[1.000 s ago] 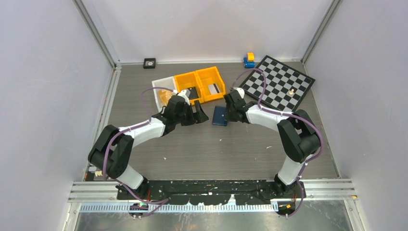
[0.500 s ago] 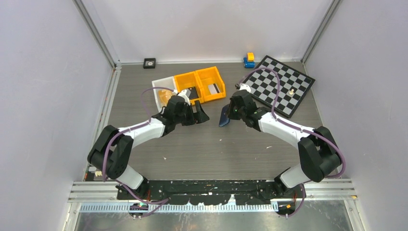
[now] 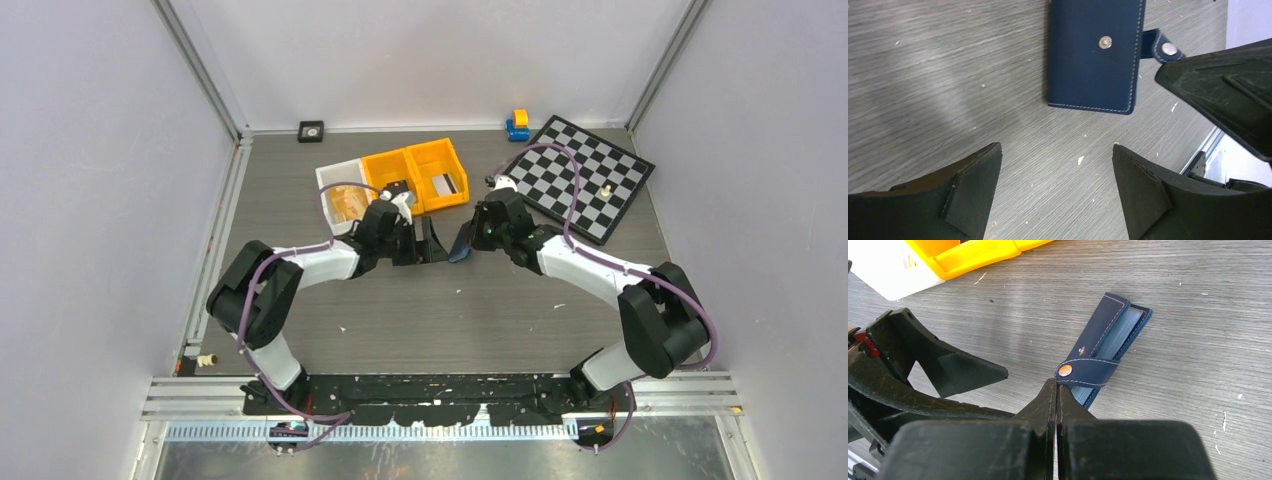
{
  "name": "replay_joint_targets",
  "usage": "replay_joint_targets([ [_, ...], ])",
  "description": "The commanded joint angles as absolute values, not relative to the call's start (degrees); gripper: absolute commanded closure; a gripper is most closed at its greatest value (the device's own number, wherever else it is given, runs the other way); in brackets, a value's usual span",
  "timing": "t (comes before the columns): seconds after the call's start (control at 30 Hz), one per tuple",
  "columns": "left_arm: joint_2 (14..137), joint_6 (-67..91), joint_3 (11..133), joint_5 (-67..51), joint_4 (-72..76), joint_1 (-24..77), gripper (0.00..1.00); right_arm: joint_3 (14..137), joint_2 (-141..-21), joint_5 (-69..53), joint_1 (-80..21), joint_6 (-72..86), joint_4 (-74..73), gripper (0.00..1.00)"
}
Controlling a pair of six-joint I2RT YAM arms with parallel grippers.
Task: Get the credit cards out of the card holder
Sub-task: Open the card holder at the center of the board.
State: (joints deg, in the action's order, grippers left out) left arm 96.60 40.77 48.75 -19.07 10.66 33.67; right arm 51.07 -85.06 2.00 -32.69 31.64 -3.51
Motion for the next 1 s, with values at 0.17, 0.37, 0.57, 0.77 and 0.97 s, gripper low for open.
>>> replay_joint_targets([
  [0.17,100.3,34.1,54.9,-24.2,16.5,36.8,0.16,51.0,-83.5,-0.9,-33.0,32.3,-0.3,1.00],
  [0.37,104.8,33.5,58.5,-24.6,14.7,37.8,0.21,50.7,-83.3,-2.2,-33.0,32.9,1.6,1.00],
  [0.57,104.3,33.6,58.6,-22.8,13.5,37.6,0.52,50.2,-82.0,-0.4,-33.0,33.0,1.2,1.00],
  [0.77,99.4,33.7,54.7,-19.2,15.6,37.3,0.50,50.1,-81.4,3.4,-32.9,33.3,0.4,1.00],
  [0.97,97.4,34.1,52.8,-16.4,16.2,36.7,0.42,50.1,-81.4,2.8,-33.0,33.2,0.4,1.00],
])
